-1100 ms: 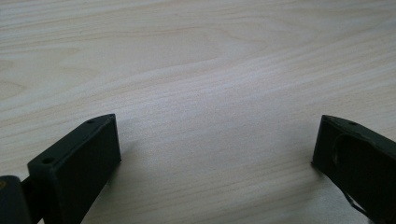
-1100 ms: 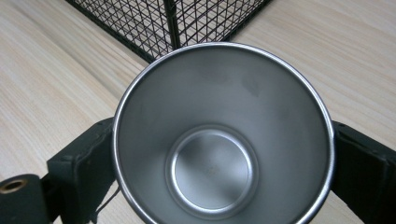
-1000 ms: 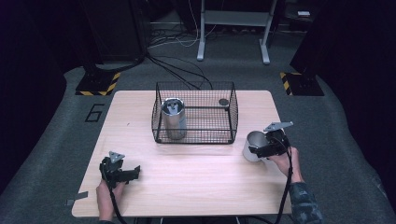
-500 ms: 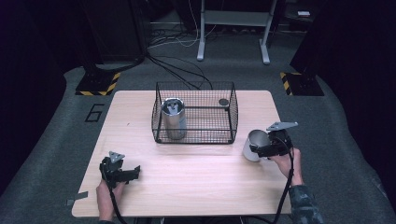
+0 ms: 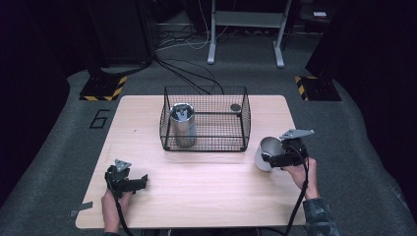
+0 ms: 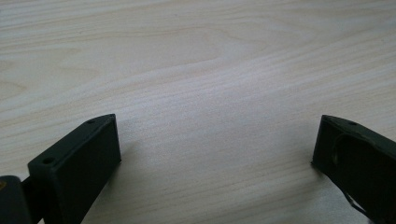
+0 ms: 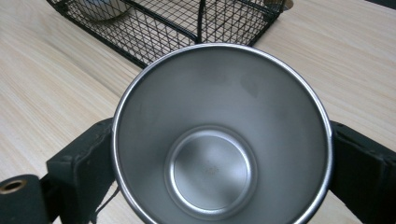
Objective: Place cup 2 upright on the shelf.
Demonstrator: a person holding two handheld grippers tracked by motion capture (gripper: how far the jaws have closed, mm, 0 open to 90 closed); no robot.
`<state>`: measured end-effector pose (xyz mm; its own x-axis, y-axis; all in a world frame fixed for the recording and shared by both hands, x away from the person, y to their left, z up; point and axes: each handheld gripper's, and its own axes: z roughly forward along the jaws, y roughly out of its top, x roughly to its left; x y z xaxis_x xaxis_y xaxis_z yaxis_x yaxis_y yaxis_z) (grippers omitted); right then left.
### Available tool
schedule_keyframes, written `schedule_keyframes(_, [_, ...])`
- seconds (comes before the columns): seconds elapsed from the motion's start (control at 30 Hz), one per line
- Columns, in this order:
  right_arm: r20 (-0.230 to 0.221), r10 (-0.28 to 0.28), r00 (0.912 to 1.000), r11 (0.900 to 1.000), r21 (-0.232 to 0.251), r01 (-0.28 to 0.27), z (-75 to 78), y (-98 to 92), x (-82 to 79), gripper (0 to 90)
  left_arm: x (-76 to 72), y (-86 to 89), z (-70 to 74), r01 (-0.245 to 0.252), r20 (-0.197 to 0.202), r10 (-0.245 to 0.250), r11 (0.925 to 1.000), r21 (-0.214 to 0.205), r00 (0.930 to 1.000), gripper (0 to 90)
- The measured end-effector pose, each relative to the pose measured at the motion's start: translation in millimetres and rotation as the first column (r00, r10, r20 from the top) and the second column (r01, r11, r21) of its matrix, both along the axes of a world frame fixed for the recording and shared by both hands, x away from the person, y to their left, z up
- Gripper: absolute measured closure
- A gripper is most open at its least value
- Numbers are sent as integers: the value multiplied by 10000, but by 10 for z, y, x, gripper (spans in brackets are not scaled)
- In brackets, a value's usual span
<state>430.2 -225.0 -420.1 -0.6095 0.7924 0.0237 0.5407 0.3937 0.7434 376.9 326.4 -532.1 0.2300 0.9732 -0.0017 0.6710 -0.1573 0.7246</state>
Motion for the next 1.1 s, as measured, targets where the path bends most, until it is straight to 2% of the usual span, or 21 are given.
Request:
schedule_keyframes(0.37, [49, 200, 9998, 9997, 104, -200, 59, 161, -51, 56, 0, 0, 0, -1, -3, 1, 10000, -2, 10000, 4])
schedule_keyframes(0.7, [111, 522, 9986, 9986, -109, -520, 98, 307, -102, 56, 0, 1, 0, 1, -7, -1, 10000, -4, 10000, 4])
schedule_keyframes(1.1, [286, 829, 9961, 9964, -208, -824, 221, 540, -110, 56, 2, 0, 0, 8, -7, -8, 10000, -9, 10000, 4])
